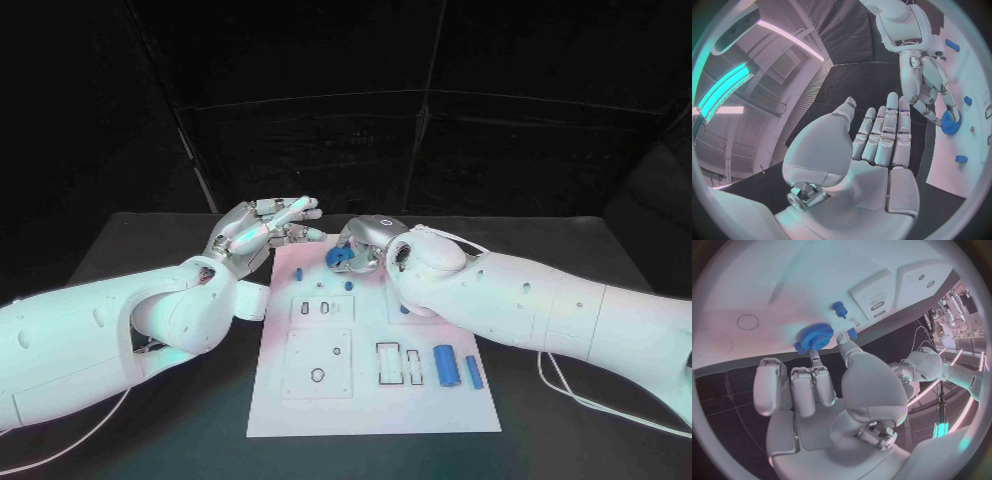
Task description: Assemble the parts on the task board
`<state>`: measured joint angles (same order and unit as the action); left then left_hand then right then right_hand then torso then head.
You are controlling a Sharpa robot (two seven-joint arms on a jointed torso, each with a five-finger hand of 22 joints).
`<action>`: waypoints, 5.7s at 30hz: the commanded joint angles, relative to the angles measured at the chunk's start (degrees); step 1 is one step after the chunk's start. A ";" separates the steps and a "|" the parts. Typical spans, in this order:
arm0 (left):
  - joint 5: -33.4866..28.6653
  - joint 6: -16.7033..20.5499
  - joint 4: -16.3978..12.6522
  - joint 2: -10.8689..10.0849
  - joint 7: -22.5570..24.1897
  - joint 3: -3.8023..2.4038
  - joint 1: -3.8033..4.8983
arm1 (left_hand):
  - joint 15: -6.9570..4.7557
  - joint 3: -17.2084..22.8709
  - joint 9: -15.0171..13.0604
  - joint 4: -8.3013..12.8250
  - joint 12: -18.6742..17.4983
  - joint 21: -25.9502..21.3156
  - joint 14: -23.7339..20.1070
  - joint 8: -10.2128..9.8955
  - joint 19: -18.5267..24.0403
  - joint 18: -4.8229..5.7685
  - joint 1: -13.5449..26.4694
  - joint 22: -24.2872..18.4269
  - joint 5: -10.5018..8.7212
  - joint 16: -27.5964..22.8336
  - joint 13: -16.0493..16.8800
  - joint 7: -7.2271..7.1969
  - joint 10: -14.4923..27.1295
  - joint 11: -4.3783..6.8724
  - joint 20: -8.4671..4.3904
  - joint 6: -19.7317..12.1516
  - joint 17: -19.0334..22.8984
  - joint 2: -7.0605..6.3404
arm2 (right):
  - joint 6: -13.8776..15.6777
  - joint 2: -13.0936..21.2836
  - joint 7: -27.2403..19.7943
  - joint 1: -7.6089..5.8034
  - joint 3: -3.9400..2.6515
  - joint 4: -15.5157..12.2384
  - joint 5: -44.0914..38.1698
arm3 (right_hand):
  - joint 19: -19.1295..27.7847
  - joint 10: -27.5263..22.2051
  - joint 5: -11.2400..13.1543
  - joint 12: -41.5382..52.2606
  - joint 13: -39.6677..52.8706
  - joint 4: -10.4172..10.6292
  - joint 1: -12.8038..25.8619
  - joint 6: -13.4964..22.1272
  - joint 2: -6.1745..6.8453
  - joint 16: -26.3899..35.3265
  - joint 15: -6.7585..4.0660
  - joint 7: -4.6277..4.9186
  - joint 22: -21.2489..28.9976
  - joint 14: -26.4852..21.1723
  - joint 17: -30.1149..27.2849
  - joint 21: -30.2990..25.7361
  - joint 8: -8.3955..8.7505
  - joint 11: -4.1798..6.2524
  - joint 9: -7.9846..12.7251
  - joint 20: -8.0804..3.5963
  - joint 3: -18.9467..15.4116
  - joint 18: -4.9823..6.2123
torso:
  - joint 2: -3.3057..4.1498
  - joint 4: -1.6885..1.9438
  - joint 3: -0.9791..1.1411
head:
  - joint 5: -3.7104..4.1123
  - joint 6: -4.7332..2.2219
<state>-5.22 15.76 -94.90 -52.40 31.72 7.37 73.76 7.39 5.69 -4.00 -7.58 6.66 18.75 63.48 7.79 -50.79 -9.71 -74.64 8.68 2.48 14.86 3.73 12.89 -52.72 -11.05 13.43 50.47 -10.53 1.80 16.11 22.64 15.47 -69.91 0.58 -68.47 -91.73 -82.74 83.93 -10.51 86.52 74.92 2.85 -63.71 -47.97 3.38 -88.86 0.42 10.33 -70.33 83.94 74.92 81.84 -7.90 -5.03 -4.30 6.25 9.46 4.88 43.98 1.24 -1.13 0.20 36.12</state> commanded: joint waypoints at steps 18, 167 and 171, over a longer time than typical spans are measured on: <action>0.15 -0.01 0.04 -0.03 0.17 -0.01 0.10 | -0.02 -0.40 0.10 -0.12 -0.25 -0.42 0.25 -0.42 -0.38 -0.66 0.32 -0.09 0.22 -0.25 -0.02 1.31 -0.32 0.08 0.17 0.33 -0.10 0.24 | 8.56 1.74 -2.33 0.32 0.14 -1.23 2.69 | -0.33 3.10 -4.37 0.59 10.98 -0.15 -3.06 0.90 -1.40 -0.09 0.66 0.47 -0.89 5.44 12.26 0.71 1.31 -0.68 0.32 0.64 0.27 -1.26 | -0.04 -0.09 0.02 | -0.04 0.20; 0.14 -0.65 2.23 0.88 -0.26 0.02 -0.03 | -0.03 -0.49 0.10 0.14 -0.46 -0.54 0.33 -0.58 -0.43 -0.68 0.24 -0.21 0.21 -0.50 -0.02 1.29 -0.49 0.09 0.18 0.48 -0.25 0.57 | 4.66 20.68 -24.92 2.24 0.16 3.71 25.04 | 0.28 3.00 -1.72 0.24 10.87 -11.59 -8.90 -11.37 -4.80 0.20 -1.77 -2.81 -0.42 5.34 11.88 0.49 -2.53 2.25 -0.40 -1.46 3.45 -1.15 | -0.14 -0.27 0.03 | 3.28 0.18; 0.14 -0.64 2.20 0.76 -0.27 0.02 -0.03 | -0.03 -0.49 0.10 0.14 -0.46 -0.54 0.33 -0.58 -0.43 -0.68 0.24 -0.21 0.21 -0.50 -0.02 1.29 -0.49 0.09 0.18 0.48 -0.25 0.57 | 6.34 21.98 -24.56 2.24 0.15 0.70 26.57 | 0.14 3.03 -1.73 0.26 10.90 -11.61 -8.97 -11.48 -5.22 0.19 -1.89 -2.91 -0.69 5.35 11.88 0.61 -2.42 2.38 -0.38 -1.60 3.82 -1.20 | -0.19 -0.32 0.03 | 3.17 0.18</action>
<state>-5.26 15.83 -92.58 -51.56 31.26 7.40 73.68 7.39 5.38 -3.98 -7.58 6.42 18.45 63.48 7.58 -51.00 -9.71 -74.46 8.52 2.48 14.60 3.73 12.89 -52.72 -11.05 13.64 50.47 -10.72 1.98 19.51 44.23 -9.39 -67.56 0.76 -66.69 -66.76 -82.60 83.81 -12.46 86.56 74.92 -8.78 -72.43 -59.10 -1.03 -88.34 -1.05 7.52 -70.97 83.94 74.91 82.10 -10.25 -3.03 -4.63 5.12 12.93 3.99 43.82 0.99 -1.08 3.41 36.29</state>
